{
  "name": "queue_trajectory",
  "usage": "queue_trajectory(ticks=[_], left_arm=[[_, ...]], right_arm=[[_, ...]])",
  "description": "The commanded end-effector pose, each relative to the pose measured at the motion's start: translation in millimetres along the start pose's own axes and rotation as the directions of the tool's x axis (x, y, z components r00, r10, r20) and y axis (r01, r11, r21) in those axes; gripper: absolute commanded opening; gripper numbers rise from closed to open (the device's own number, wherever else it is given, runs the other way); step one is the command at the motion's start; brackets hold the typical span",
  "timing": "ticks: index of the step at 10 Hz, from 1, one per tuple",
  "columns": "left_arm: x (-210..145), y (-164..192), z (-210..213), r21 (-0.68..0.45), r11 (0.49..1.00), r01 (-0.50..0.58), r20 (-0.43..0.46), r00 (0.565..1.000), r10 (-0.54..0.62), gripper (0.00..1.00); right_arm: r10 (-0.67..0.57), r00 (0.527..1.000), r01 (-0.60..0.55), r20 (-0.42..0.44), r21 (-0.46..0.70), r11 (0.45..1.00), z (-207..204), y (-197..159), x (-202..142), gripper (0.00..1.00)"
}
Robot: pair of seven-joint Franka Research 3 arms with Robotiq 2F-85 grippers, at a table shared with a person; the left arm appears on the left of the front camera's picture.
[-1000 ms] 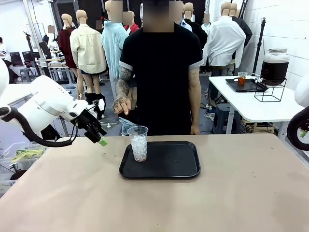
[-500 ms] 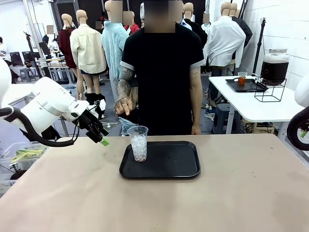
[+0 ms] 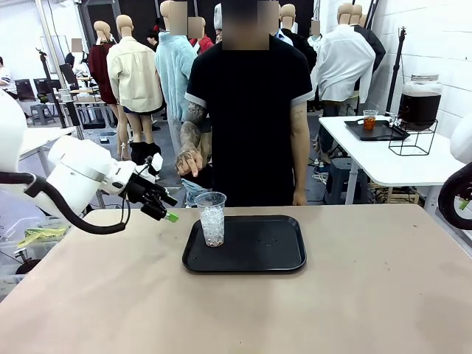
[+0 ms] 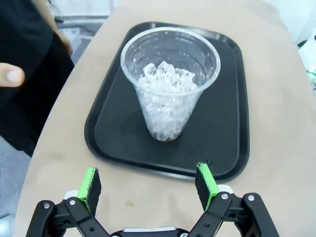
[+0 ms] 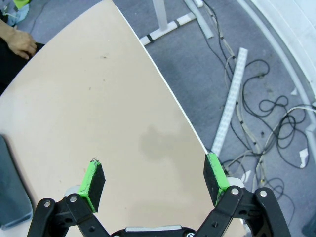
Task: Pour the drink into the iced cup.
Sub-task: Pick up the iced cup indicated by the human and present it to them.
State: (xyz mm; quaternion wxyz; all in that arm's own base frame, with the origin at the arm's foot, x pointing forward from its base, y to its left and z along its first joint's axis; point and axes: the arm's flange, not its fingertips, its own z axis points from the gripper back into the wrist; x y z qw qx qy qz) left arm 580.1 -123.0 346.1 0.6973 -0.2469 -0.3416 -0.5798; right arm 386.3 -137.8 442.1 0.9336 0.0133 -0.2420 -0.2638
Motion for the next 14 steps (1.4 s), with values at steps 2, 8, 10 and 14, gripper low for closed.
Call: queue_trajectory(ticks=[2, 8, 10, 14], left_arm=[[-7.8, -5.0, -26.7, -0.103, 0.994, 0.025, 0.118, 0.993, -0.012, 1.0], [-19.3, 9.6, -66.0, -0.179, 0.984, 0.018, 0.206, 0.978, 0.02, 1.0], [-19.0, 10.7, -76.2, -0.161, 0.986, 0.046, 0.238, 0.971, -0.007, 1.0], [-17.2, 14.2, -84.2, -0.15, 0.987, 0.061, 0.264, 0.964, -0.019, 1.0]], right_arm=[[0.004, 1.0, -0.004, 0.011, -0.004, 1.0, -1.5, -0.2, 1.3, 1.0], [0.004, 1.0, -0.004, 0.011, -0.004, 1.0, -1.5, -0.2, 1.3, 1.0], [0.004, 1.0, -0.004, 0.011, -0.004, 1.0, -1.5, -0.2, 1.3, 1.0], [0.004, 1.0, -0.004, 0.011, -0.004, 1.0, -1.5, -0.2, 1.3, 1.0]])
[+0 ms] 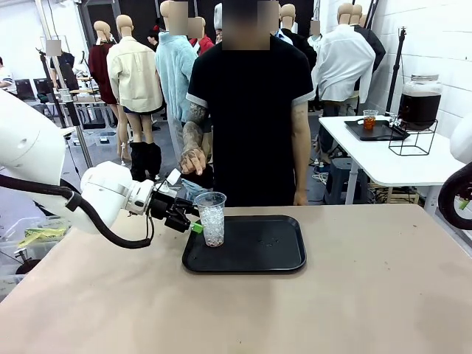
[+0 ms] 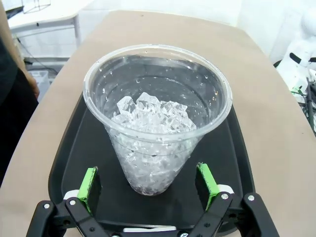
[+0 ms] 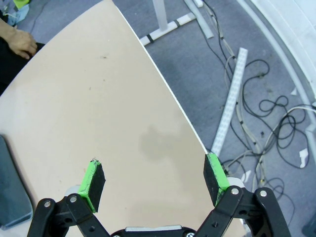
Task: Pour the drink into the iced cup.
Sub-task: Pick up the iced cup indicated by the human and present it to them.
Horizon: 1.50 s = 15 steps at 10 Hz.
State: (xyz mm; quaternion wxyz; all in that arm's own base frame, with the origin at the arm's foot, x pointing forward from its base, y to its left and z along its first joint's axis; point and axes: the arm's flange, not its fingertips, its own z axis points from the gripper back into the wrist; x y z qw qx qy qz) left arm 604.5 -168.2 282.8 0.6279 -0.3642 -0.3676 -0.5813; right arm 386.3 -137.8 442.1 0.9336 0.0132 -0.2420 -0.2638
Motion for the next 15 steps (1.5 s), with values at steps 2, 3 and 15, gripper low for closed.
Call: queue_trajectory(ticks=[2, 3, 15], left_arm=[[-3.1, 11.2, -9.8, -0.01, 1.0, 0.02, 0.049, 0.999, -0.019, 1.0], [-4.1, 12.4, -13.7, -0.03, 0.999, 0.022, 0.06, 0.998, -0.02, 1.0], [0.4, 16.7, -47.7, -0.103, 0.992, 0.074, 0.143, 0.988, -0.059, 1.0]], right_arm=[[0.004, 1.0, -0.004, 0.011, -0.004, 1.0, -1.6, -0.3, 1.3, 1.0], [0.004, 1.0, -0.004, 0.011, -0.004, 1.0, -1.6, -0.3, 1.3, 1.0], [0.004, 1.0, -0.004, 0.011, -0.004, 1.0, -1.6, -0.3, 1.3, 1.0]])
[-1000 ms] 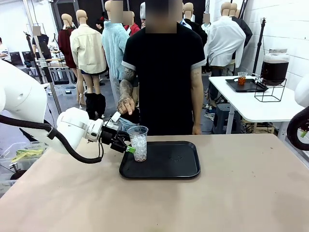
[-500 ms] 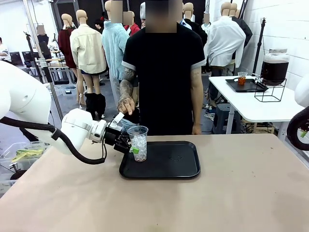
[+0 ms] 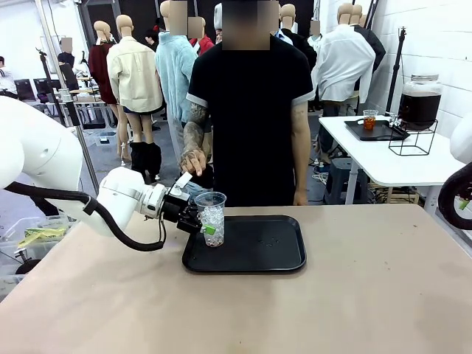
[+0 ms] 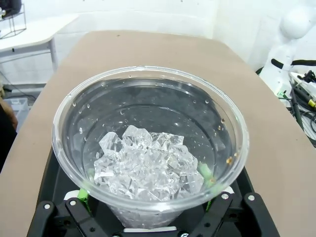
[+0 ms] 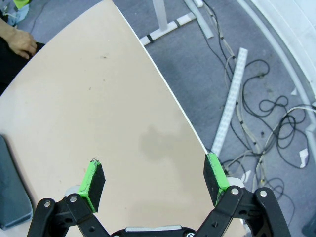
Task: Pour the drink into the iced cup.
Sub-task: Pick up the iced cup indicated by the human and present it to them.
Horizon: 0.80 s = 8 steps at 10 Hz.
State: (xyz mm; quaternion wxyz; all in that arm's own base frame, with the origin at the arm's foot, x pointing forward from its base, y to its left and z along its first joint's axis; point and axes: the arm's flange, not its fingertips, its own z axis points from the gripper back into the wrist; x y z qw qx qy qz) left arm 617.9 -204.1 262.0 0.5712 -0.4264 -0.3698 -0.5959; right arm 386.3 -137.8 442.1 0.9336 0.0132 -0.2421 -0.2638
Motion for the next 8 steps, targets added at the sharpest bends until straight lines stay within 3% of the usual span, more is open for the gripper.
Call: queue_trajectory(ticks=[1, 3, 4, 8], left_arm=[[-0.1, 6.6, -5.2, 0.021, 1.0, 0.024, 0.031, 0.999, -0.024, 1.0], [-0.5, 6.2, -4.6, 0.025, 0.999, 0.027, 0.031, 0.999, -0.028, 0.97], [-1.2, 6.2, -4.9, 0.018, 0.999, 0.026, 0.032, 0.999, -0.027, 0.77], [-2.0, 4.7, -3.6, 0.013, 0.999, 0.033, 0.033, 0.999, -0.033, 0.77]], right_arm=[[0.004, 1.0, -0.004, 0.011, -0.004, 1.0, -1.6, -0.3, 1.3, 1.0], [0.004, 1.0, -0.004, 0.011, -0.004, 1.0, -1.6, -0.3, 1.3, 1.0], [0.004, 1.0, -0.004, 0.011, -0.004, 1.0, -1.6, -0.3, 1.3, 1.0], [0.004, 1.0, -0.004, 0.011, -0.004, 1.0, -1.6, -0.3, 1.3, 1.0]])
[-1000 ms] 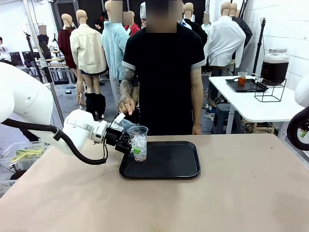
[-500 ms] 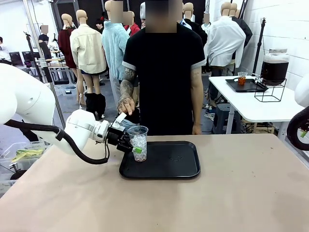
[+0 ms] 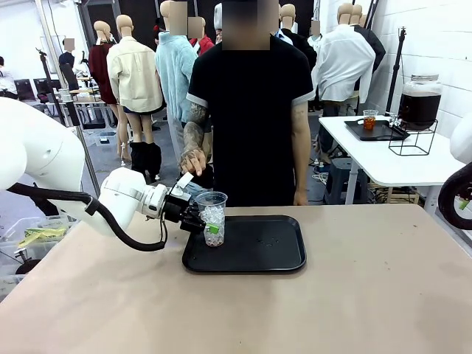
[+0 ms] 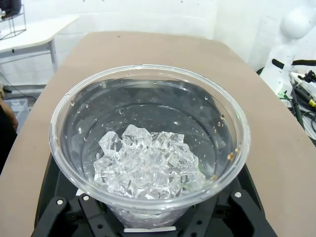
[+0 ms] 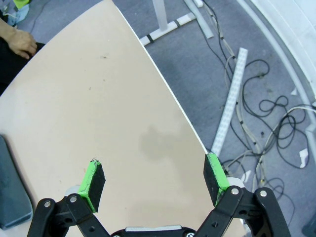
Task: Pour the drink into the iced cup.
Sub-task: Pick up the iced cup indicated by the human and present it to them.
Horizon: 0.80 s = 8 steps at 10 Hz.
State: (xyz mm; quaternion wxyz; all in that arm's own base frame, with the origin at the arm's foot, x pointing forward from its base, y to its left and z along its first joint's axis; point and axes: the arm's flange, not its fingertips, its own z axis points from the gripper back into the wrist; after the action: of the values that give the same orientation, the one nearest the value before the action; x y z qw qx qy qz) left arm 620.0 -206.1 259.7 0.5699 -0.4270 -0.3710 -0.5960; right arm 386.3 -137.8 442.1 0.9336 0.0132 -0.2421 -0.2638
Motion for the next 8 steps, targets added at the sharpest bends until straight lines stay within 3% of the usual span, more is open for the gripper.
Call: queue_trajectory(ticks=[1, 8], left_arm=[[-1.0, 2.3, -1.1, 0.013, 0.999, 0.033, 0.031, 0.999, -0.033, 0.77], [-1.4, -3.7, 4.0, 0.016, 0.998, 0.062, 0.04, 0.997, -0.063, 0.75]], right_arm=[[0.004, 1.0, -0.004, 0.011, -0.004, 1.0, -1.6, -0.3, 1.3, 1.0], [0.004, 1.0, -0.004, 0.011, -0.004, 1.0, -1.6, -0.3, 1.3, 1.0]])
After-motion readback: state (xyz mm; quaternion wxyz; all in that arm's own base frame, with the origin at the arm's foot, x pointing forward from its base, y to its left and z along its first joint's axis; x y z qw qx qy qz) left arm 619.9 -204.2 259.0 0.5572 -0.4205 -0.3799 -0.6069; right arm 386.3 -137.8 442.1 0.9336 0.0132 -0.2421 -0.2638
